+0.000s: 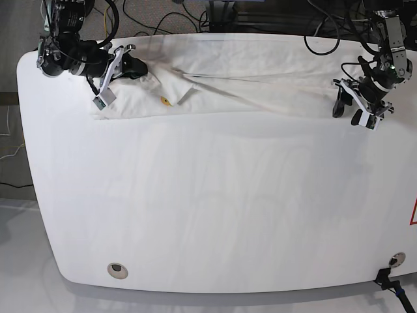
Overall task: Fold the T-shirt properly
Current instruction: 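Grasp the folded shirt's edges with both grippers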
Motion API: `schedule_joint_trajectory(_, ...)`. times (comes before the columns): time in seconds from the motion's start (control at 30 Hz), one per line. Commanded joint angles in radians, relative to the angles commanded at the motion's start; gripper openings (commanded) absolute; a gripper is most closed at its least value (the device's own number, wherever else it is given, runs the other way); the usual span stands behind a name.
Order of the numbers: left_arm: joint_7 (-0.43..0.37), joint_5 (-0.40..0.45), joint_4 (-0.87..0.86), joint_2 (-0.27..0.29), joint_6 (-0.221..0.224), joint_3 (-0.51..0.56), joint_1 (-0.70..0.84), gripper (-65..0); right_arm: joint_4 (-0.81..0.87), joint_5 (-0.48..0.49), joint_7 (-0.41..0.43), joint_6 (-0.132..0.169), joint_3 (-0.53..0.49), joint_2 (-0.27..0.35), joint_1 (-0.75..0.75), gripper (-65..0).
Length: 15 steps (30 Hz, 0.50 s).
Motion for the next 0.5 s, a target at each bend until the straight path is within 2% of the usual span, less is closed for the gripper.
schedule_joint_trajectory(0.17, 0.000, 0.000, 0.002, 0.000, 0.002, 0.000, 0.000, -32.6, -0.002, -0.057, 0.000, 0.000, 0.000, 0.017, -0.002, -65.0)
schedule_joint_trajectory(0.23, 0.000, 0.000, 0.002, 0.000, 0.002, -0.002, 0.000, -32.6, -0.002, -0.091, 0.000, 0.000, 0.000, 0.017, -0.006, -55.6)
schedule_joint_trajectory(0.37, 0.000, 0.000, 0.002, 0.000, 0.002, -0.003, 0.000, -32.6, -0.002, -0.146, 0.003, 0.000, -0.002, 0.017, -0.008, -30.9)
schedule_joint_trajectory(0.4, 0.000, 0.000, 0.002, 0.000, 0.002, -0.003, 0.000, -32.6, -0.002, -0.161, 0.003, 0.000, -0.002, 0.017, -0.005, -26.7)
schedule_joint_trajectory(0.43, 0.000, 0.000, 0.002, 0.000, 0.003, -0.003, 0.000, -32.6, -0.002, -0.178, 0.003, 0.000, -0.002, 0.017, -0.002, -23.8)
schedule_joint_trajectory(0.5, 0.000, 0.000, 0.005, 0.000, 0.003, -0.003, 0.000, -32.6, 0.000, -0.192, 0.005, 0.000, -0.002, 0.018, 0.006, -23.1)
